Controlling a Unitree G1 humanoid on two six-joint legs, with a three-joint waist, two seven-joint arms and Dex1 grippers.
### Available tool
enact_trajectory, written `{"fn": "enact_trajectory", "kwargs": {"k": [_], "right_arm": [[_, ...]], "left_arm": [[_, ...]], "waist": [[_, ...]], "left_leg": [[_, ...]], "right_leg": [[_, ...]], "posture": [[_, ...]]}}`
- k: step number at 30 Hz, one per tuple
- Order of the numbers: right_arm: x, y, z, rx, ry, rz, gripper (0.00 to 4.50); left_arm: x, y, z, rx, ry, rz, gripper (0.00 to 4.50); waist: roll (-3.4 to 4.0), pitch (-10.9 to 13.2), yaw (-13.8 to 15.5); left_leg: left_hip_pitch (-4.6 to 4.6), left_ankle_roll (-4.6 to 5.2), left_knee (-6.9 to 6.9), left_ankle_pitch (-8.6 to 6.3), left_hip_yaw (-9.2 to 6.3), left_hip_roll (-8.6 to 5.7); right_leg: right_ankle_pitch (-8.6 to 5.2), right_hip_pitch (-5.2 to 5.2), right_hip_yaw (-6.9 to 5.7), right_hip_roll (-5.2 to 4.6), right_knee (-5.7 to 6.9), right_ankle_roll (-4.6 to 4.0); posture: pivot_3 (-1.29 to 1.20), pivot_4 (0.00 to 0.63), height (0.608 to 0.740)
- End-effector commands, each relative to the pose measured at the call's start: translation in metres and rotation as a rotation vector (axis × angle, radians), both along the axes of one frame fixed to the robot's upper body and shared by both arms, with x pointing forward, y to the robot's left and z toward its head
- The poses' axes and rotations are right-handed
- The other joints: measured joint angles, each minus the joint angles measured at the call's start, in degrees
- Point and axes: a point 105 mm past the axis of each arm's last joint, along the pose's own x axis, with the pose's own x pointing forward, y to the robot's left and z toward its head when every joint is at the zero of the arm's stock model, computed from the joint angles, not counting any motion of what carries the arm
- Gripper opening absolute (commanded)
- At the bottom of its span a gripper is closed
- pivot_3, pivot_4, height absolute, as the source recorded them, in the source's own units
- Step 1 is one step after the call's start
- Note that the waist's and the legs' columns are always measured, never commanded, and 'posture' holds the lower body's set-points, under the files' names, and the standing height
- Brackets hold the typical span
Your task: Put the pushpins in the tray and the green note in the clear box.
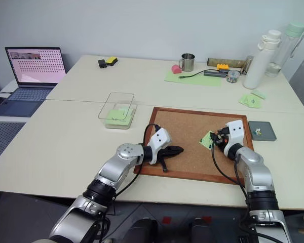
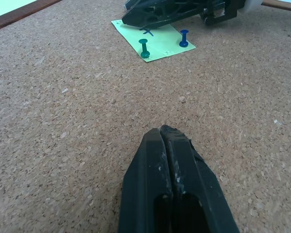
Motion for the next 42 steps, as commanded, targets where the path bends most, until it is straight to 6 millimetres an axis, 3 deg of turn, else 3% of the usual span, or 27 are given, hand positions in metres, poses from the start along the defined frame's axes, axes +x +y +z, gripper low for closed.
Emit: {"fn": "enact_trajectory", "kwargs": {"k": [1,5,13,17,22,27,33,40,42], "right_arm": [[0.001,0.003,0.019,0.014,-0.079,0.019,0.83],[0.000,0.005,0.025,0.022,-0.104,0.028,0.05],[-0.014,0.011,0.046,0.057,-0.157,0.085,0.05],[-0.019,0.008,0.066,0.087,-0.212,0.082,0.05],[-0.021,0.001,0.073,0.084,-0.223,0.054,0.05],[-0.018,-0.034,0.075,0.049,-0.222,-0.097,0.05],[-0.008,-0.098,0.068,-0.077,-0.170,-0.348,0.05],[0.005,-0.125,0.054,-0.099,-0.110,-0.397,0.05],[0.008,-0.132,0.051,-0.103,-0.099,-0.411,0.47]], "left_arm": [[-0.002,0.000,-0.006,0.024,0.012,-0.002,0.00],[-0.002,0.002,-0.008,0.032,0.017,0.007,0.00],[0.001,0.008,-0.012,0.062,0.025,0.022,0.00],[0.003,0.009,-0.013,0.071,0.026,0.026,0.00],[0.002,0.007,-0.015,0.079,0.033,0.019,0.00],[0.002,0.007,-0.015,0.079,0.034,0.014,0.00],[0.000,0.007,-0.016,0.085,0.033,0.009,0.00],[-0.001,0.006,-0.016,0.090,0.029,-0.001,0.00],[-0.001,0.007,-0.015,0.090,0.029,0.002,0.00]], "waist": [[0.00,0.00,-0.01],[0.00,0.00,-0.01],[0.02,-0.01,-0.07],[0.01,-0.01,-0.06],[0.02,-0.01,-0.04],[0.02,-0.02,0.03],[0.05,-0.03,0.01],[0.20,-0.12,-0.15],[0.20,-0.12,-0.25]], "left_leg": [[0.00,0.00,0.00,0.00,0.00,0.00],[0.00,0.00,0.00,0.00,0.00,0.00],[0.00,0.00,-0.01,0.00,-0.02,0.01],[0.00,0.00,0.00,0.00,-0.02,0.01],[0.00,0.00,0.00,0.00,-0.02,0.01],[0.00,0.00,0.00,0.00,-0.02,0.00],[0.01,0.00,0.00,0.00,0.03,0.00],[0.07,0.01,-0.02,0.00,0.11,0.01],[0.07,0.01,-0.02,0.00,0.14,0.00]], "right_leg": [[0.00,0.00,0.00,0.00,0.00,0.00],[0.00,0.00,0.00,0.00,0.00,0.00],[0.00,0.00,-0.01,0.00,0.00,0.00],[0.00,0.00,0.00,0.01,0.00,0.00],[0.00,0.01,-0.01,0.00,0.00,0.00],[0.00,0.01,0.00,0.00,-0.01,0.00],[0.00,0.01,0.03,0.00,-0.02,0.00],[0.00,0.04,0.09,0.02,-0.03,0.00],[0.00,0.04,0.12,0.01,-0.04,0.01]], "posture": [[0.00,0.150,0.740],[0.00,0.150,0.740],[0.00,0.150,0.740],[0.00,0.150,0.740],[0.00,0.150,0.740],[0.00,0.150,0.740],[0.00,0.150,0.740],[0.00,0.150,0.740],[0.00,0.150,0.740]]}}
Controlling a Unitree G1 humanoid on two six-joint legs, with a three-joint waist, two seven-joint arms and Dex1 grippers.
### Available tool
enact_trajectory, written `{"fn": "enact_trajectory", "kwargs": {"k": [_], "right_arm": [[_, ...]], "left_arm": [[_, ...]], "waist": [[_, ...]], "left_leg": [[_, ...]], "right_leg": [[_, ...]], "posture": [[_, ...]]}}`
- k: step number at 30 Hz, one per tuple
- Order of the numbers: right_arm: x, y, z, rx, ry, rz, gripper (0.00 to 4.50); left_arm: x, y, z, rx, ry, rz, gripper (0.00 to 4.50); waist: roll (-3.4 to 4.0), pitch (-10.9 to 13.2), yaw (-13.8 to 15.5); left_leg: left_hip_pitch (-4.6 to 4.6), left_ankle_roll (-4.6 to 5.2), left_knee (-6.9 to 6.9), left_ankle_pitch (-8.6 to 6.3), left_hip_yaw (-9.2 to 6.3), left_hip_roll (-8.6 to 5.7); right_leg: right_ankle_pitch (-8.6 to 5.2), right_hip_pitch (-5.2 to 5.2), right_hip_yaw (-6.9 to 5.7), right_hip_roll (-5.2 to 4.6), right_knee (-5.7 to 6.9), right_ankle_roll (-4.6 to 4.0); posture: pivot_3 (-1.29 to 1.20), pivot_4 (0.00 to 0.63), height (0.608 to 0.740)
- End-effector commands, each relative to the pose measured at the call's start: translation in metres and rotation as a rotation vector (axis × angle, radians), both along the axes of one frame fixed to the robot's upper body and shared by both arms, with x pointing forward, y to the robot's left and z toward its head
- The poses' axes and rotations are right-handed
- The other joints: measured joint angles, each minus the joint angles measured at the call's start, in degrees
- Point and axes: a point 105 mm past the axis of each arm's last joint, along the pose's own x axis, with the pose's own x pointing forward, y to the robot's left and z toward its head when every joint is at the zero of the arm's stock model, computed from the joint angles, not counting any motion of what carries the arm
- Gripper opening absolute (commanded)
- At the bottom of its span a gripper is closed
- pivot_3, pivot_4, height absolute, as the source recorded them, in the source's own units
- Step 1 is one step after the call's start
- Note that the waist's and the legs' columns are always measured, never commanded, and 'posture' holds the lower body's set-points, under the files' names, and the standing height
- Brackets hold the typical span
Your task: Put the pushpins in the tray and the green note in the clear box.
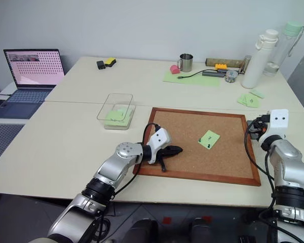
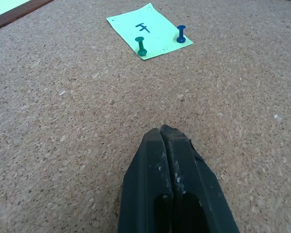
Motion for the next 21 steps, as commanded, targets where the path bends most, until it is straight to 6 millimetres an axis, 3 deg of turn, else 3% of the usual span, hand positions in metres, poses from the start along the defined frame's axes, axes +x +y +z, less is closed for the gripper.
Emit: {"fn": "enact_trajectory", "kwargs": {"k": [1,9,17,19,21], "right_arm": [[0.007,-0.017,0.012,-0.037,-0.036,-0.027,0.55],[0.012,-0.024,0.021,-0.035,-0.078,-0.018,2.39],[0.003,-0.004,0.029,-0.033,-0.119,0.087,2.39],[-0.002,0.012,0.029,0.003,-0.123,0.170,2.39],[-0.014,0.043,0.024,0.003,-0.090,0.337,2.39]], "left_arm": [[-0.002,0.006,-0.014,0.056,0.034,0.016,0.00],[-0.005,0.011,-0.016,0.058,0.041,0.030,0.00],[-0.005,0.009,-0.016,0.054,0.043,0.033,0.00],[-0.006,0.009,-0.016,0.054,0.044,0.032,0.00],[-0.006,0.009,-0.016,0.054,0.044,0.030,0.00]], "waist": [[0.00,0.00,-0.07],[0.01,-0.01,-0.60],[0.01,-0.01,-1.02],[0.01,-0.01,-1.02],[0.01,-0.01,-1.01]], "left_leg": [[0.00,0.00,0.00,0.00,0.00,0.01],[-0.01,0.00,-0.04,0.00,-0.01,0.02],[-0.01,0.00,-0.04,0.00,-0.04,0.02],[-0.02,0.00,-0.04,0.00,-0.04,0.02],[-0.01,0.00,-0.04,0.00,-0.05,0.02]], "right_leg": [[0.00,0.00,0.00,0.00,-0.01,0.00],[0.00,-0.01,0.00,0.00,-0.02,0.00],[0.00,0.00,-0.01,0.00,-0.01,0.00],[0.00,0.00,-0.01,0.00,-0.02,0.00],[0.00,0.00,-0.02,0.00,-0.01,0.01]], "posture": [[0.00,0.150,0.740],[0.00,0.150,0.740],[0.00,0.150,0.740],[0.00,0.150,0.740],[0.00,0.150,0.740]]}}
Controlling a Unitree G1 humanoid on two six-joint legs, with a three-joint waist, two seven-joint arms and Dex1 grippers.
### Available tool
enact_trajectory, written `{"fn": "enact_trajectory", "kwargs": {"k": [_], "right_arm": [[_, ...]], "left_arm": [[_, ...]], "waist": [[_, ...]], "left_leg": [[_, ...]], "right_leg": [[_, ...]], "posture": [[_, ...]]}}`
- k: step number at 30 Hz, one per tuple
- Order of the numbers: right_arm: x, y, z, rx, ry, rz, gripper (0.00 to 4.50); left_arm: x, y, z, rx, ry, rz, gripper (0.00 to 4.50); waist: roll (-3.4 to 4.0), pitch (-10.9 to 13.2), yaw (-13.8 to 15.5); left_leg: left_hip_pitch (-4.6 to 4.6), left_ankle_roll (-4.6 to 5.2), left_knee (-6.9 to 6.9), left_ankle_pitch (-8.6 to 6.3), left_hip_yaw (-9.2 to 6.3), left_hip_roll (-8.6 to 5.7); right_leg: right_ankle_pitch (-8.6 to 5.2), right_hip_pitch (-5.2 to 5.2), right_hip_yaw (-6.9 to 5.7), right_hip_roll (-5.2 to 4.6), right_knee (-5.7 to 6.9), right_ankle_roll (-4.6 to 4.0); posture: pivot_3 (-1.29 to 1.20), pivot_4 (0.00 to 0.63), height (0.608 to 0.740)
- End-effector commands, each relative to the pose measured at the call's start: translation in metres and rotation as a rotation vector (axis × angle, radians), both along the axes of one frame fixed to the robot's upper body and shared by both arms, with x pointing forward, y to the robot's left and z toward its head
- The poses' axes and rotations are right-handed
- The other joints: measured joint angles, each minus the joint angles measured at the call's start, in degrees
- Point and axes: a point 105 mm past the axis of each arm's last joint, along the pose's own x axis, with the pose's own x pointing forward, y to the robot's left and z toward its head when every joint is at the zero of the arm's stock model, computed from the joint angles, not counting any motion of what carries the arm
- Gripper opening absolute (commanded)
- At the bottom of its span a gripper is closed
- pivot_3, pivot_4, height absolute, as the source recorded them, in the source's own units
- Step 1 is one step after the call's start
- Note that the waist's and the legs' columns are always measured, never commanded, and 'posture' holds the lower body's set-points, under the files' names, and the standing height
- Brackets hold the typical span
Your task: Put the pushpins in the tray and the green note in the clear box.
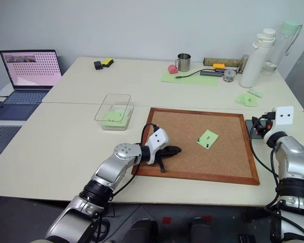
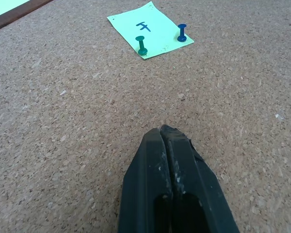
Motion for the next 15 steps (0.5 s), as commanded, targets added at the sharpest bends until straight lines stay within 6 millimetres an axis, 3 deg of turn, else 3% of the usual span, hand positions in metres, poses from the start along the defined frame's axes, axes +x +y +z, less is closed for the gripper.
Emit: {"fn": "enact_trajectory", "kwargs": {"k": [1,6,15], "right_arm": [[-0.022,0.056,0.006,-0.005,0.003,0.299,2.39],[-0.054,0.109,-0.013,-0.025,0.061,0.525,2.39],[-0.058,0.140,-0.035,-0.030,0.094,0.550,2.39]], "left_arm": [[-0.004,0.005,-0.017,0.048,0.050,0.010,0.00],[-0.006,0.005,-0.017,0.050,0.049,0.003,0.00],[-0.010,0.005,-0.017,0.056,0.048,-0.015,0.00]], "waist": [[0.01,0.00,0.03],[0.04,-0.02,-0.01],[0.04,-0.02,0.01]], "left_leg": [[-0.01,0.00,0.00,0.00,-0.02,0.01],[-0.01,0.00,0.00,0.00,-0.08,0.00],[-0.01,0.00,-0.02,-0.01,-0.09,0.02]], "right_leg": [[0.00,0.01,-0.02,0.00,0.00,0.00],[0.00,0.00,-0.05,-0.01,0.02,0.01],[-0.01,-0.02,-0.08,0.00,-0.02,0.00]], "posture": [[0.00,0.150,0.740],[0.00,0.150,0.740],[0.00,0.150,0.740]]}}
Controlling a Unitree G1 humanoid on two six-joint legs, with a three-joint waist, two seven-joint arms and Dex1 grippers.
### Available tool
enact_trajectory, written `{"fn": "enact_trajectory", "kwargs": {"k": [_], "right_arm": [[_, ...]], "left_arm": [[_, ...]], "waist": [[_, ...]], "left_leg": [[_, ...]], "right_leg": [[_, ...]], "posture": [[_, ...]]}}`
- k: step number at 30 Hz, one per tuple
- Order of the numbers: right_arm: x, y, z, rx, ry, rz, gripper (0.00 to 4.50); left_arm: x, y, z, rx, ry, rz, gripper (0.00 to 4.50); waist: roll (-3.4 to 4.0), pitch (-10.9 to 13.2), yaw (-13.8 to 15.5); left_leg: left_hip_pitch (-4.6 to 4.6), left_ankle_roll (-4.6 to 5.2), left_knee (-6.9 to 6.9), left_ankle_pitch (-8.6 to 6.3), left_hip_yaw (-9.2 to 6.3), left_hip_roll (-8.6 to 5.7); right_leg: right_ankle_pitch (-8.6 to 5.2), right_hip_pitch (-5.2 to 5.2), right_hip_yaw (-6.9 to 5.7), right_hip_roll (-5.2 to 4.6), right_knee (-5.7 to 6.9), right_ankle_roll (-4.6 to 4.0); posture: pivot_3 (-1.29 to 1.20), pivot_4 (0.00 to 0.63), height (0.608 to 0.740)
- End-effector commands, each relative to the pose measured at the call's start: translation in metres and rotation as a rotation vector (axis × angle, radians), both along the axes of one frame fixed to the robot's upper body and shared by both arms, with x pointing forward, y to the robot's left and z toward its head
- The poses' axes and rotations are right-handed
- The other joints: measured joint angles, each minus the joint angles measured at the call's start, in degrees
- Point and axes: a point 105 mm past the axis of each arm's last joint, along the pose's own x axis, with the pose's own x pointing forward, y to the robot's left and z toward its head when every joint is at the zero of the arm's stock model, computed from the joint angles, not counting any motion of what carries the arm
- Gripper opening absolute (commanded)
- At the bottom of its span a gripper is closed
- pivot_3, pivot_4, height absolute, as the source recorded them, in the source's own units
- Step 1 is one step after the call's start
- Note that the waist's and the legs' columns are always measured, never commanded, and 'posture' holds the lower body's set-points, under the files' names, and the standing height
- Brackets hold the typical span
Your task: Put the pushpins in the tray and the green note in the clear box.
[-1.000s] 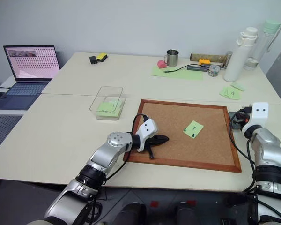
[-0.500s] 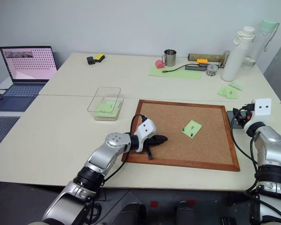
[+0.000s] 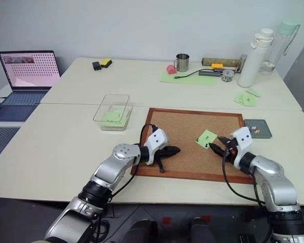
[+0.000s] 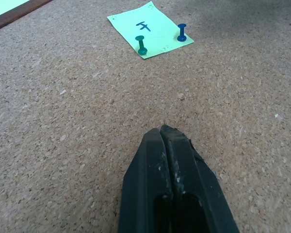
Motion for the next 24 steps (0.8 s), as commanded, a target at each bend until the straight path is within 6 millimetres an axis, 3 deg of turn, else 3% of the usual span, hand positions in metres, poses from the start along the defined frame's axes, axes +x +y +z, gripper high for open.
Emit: {"fn": "enact_trajectory", "kwargs": {"k": [1,6,18,24], "right_arm": [[0.003,0.007,0.003,-0.011,-0.035,-0.005,2.39],[0.005,0.016,-0.009,-0.020,-0.008,0.001,2.39],[0.009,0.010,-0.010,0.005,-0.005,-0.043,0.13],[0.012,0.008,0.004,0.036,-0.044,-0.045,0.06]], "left_arm": [[-0.008,0.003,-0.016,0.053,0.046,-0.017,0.00],[-0.008,0.005,-0.016,0.058,0.041,-0.020,0.00],[-0.008,0.006,-0.016,0.055,0.042,-0.006,0.00],[-0.006,0.005,-0.016,0.053,0.042,-0.004,0.00]], "waist": [[0.00,0.00,0.00],[0.00,0.00,-0.01],[0.00,0.00,-0.02],[0.00,0.00,-0.08]], "left_leg": [[0.00,0.00,0.00,0.00,0.00,0.00],[0.00,0.00,0.00,0.00,0.01,-0.01],[0.00,0.00,0.00,0.00,0.01,0.00],[0.01,0.00,0.01,0.00,0.02,0.00]], "right_leg": [[0.00,0.00,0.00,0.00,0.00,0.00],[0.00,-0.01,0.01,0.00,-0.01,0.00],[0.00,-0.01,0.00,0.01,0.00,0.00],[0.00,-0.01,0.02,0.01,0.00,0.00]], "posture": [[0.00,0.150,0.740],[0.00,0.150,0.740],[0.00,0.150,0.740],[0.00,0.150,0.740]]}}
